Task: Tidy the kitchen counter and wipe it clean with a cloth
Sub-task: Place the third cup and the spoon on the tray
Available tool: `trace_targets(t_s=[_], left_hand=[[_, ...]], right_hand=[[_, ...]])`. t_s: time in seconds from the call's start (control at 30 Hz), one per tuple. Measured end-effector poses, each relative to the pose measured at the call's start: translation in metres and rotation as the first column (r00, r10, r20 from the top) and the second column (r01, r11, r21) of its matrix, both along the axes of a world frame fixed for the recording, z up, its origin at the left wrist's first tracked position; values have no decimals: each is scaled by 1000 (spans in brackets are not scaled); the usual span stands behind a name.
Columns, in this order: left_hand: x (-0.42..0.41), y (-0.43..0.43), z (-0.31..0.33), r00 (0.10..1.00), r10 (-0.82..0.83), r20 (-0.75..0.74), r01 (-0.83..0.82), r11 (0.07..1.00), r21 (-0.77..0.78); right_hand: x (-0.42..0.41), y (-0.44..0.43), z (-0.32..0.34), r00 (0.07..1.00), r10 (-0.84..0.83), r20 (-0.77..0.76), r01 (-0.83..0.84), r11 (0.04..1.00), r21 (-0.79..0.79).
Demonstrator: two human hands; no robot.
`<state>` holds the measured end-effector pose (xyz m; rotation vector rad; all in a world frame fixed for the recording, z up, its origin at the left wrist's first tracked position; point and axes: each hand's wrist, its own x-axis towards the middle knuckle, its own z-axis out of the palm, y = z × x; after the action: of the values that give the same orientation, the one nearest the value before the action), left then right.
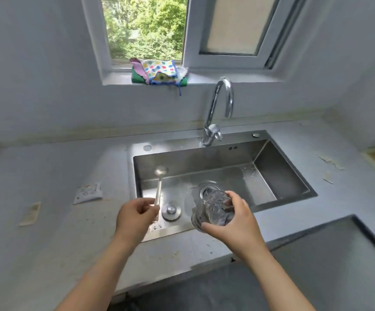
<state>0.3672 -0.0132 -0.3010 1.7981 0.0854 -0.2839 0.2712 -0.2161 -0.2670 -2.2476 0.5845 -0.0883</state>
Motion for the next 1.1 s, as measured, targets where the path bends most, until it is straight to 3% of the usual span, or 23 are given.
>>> trace_targets(t_s=[0.23, 0.53, 0.83, 1.1], left_hand=[[-72, -145, 14, 962, -269, 57, 267, 963, 42], [-126, -301, 29, 823, -566, 56, 564, 825, 46], [-138, -454, 15, 684, -729, -36, 728, 685, -41], [-108, -588, 19, 641, -762, -95, 752, 648, -126]], right_hand=[[-110, -116, 14, 954, -279, 113, 275, 960, 52], [-225, -229, 20, 761, -626, 169, 618, 779, 101], [-257, -344, 8, 604, -784, 141, 783, 617, 74], [-234, -470, 9, 571, -819, 52, 818, 574, 43]])
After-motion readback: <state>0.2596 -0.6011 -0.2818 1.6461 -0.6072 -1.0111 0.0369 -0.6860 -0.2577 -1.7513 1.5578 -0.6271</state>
